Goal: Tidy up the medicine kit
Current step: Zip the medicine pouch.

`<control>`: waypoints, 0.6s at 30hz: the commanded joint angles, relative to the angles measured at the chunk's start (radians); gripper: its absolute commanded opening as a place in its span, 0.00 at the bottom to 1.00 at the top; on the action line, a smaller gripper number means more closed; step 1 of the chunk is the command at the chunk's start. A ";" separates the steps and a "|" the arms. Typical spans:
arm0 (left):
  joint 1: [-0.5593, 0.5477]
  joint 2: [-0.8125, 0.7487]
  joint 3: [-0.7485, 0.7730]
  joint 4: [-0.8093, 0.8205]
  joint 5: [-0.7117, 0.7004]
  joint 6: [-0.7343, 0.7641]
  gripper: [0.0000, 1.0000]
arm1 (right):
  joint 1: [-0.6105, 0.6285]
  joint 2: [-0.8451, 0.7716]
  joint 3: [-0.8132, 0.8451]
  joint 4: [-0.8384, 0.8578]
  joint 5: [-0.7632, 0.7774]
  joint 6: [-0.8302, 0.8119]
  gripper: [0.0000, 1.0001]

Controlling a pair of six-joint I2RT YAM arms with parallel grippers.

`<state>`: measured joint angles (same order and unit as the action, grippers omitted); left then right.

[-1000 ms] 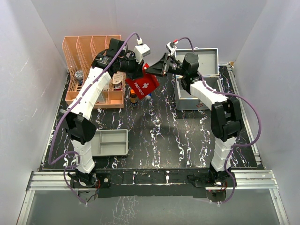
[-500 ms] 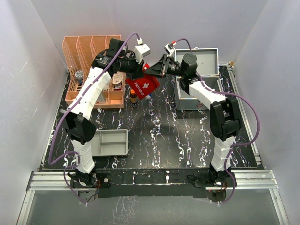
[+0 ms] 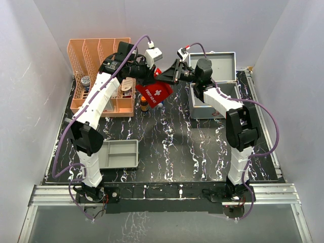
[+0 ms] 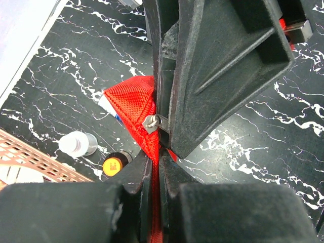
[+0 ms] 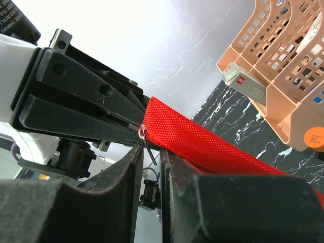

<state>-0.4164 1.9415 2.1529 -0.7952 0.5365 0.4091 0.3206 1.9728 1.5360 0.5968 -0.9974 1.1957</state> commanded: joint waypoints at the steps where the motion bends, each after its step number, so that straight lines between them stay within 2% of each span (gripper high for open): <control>1: -0.009 -0.030 0.041 -0.027 0.057 0.010 0.00 | 0.003 0.002 0.036 0.093 0.011 0.015 0.18; 4: -0.008 -0.030 0.040 -0.032 0.058 0.011 0.00 | 0.003 0.008 0.040 0.103 0.009 0.022 0.14; 6: -0.009 -0.029 0.039 -0.033 0.059 0.011 0.00 | 0.003 0.009 0.039 0.109 0.006 0.022 0.03; 7: -0.009 -0.029 0.039 -0.033 0.058 0.011 0.00 | 0.002 0.009 0.039 0.112 0.002 0.022 0.00; 18: -0.008 -0.036 0.042 -0.038 0.025 0.021 0.00 | -0.017 -0.030 -0.031 0.122 -0.053 0.011 0.00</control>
<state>-0.4164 1.9415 2.1529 -0.8204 0.5423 0.4168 0.3180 1.9850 1.5291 0.6598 -1.0210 1.2171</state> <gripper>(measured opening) 0.024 0.009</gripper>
